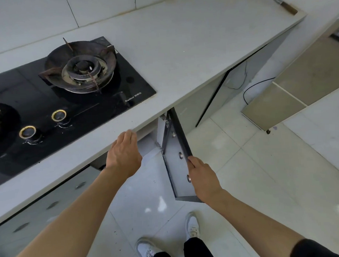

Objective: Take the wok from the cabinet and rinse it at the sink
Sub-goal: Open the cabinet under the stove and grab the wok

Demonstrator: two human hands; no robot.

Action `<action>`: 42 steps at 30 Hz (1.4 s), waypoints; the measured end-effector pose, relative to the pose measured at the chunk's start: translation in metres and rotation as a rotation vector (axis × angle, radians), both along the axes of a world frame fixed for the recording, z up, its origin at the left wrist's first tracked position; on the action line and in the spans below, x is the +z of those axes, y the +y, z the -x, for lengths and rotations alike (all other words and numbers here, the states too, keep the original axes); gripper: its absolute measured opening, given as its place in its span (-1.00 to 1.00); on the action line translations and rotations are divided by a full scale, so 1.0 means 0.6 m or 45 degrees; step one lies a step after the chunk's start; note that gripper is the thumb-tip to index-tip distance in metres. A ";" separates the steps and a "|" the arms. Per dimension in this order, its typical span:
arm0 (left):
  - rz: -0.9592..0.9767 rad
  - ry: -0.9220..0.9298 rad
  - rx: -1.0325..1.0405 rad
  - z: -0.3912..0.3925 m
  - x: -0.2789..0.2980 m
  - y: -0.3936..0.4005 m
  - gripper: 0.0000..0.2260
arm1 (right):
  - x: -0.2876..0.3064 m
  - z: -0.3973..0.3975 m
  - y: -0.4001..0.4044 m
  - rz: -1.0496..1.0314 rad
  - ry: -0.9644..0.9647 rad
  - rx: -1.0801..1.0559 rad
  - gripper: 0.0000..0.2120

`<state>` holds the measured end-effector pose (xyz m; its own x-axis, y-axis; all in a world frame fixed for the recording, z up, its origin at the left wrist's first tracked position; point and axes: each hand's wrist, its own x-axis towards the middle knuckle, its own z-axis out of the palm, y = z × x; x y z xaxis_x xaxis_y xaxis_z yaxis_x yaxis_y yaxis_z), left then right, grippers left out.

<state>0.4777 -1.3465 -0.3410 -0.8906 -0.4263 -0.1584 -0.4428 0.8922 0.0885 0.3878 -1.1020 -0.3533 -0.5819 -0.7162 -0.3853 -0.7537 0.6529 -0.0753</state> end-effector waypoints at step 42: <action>-0.295 0.123 0.291 -0.039 0.080 0.073 -0.47 | 0.086 0.091 -0.023 0.365 -0.240 -0.169 -0.50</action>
